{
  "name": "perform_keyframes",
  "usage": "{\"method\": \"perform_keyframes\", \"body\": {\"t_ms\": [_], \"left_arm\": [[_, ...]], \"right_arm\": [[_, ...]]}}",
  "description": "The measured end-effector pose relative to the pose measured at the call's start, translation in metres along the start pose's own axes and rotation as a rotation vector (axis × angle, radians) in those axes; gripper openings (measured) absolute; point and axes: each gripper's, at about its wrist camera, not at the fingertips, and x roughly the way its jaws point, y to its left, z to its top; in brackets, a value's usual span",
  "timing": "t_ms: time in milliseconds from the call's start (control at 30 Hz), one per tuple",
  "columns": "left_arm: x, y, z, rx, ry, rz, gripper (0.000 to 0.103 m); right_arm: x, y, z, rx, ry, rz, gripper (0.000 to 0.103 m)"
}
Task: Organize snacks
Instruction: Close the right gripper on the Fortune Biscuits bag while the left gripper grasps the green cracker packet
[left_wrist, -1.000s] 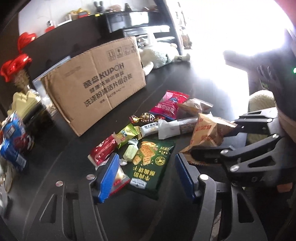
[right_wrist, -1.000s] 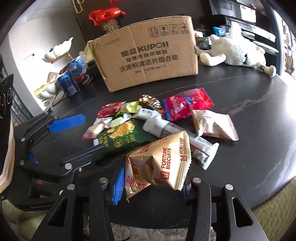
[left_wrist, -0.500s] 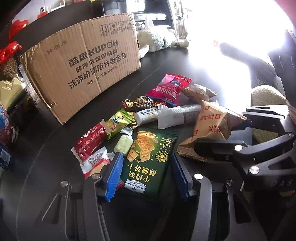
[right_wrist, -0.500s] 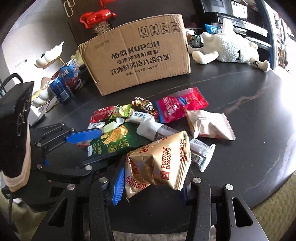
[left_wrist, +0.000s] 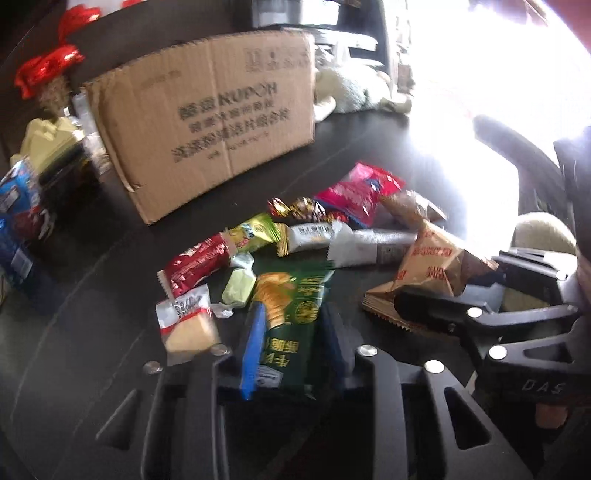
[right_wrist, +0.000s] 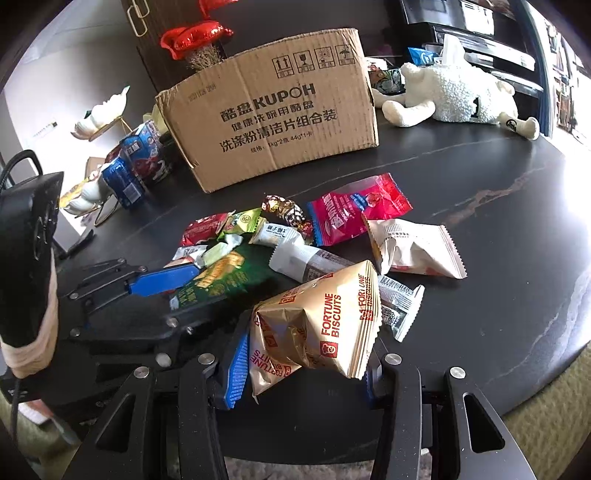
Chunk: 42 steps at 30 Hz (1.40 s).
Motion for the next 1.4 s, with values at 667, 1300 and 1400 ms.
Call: {"method": "perform_keyframes", "body": {"t_ms": [667,1300,1400], "left_arm": [[0.005,0.006,0.007,0.071,0.067,-0.016,0.053],[-0.016,0.010,0.009,-0.063,0.032,-0.009,0.046],[-0.030,0.010,0.013,-0.099,0.002,0.000,0.046]], "right_arm": [[0.001,0.014,0.007,-0.028,-0.008,-0.001,0.048],[-0.011,0.013,0.011,-0.040,-0.048,-0.021,0.048],[-0.020,0.014,0.014,-0.047,-0.072,-0.016,0.048]]}}
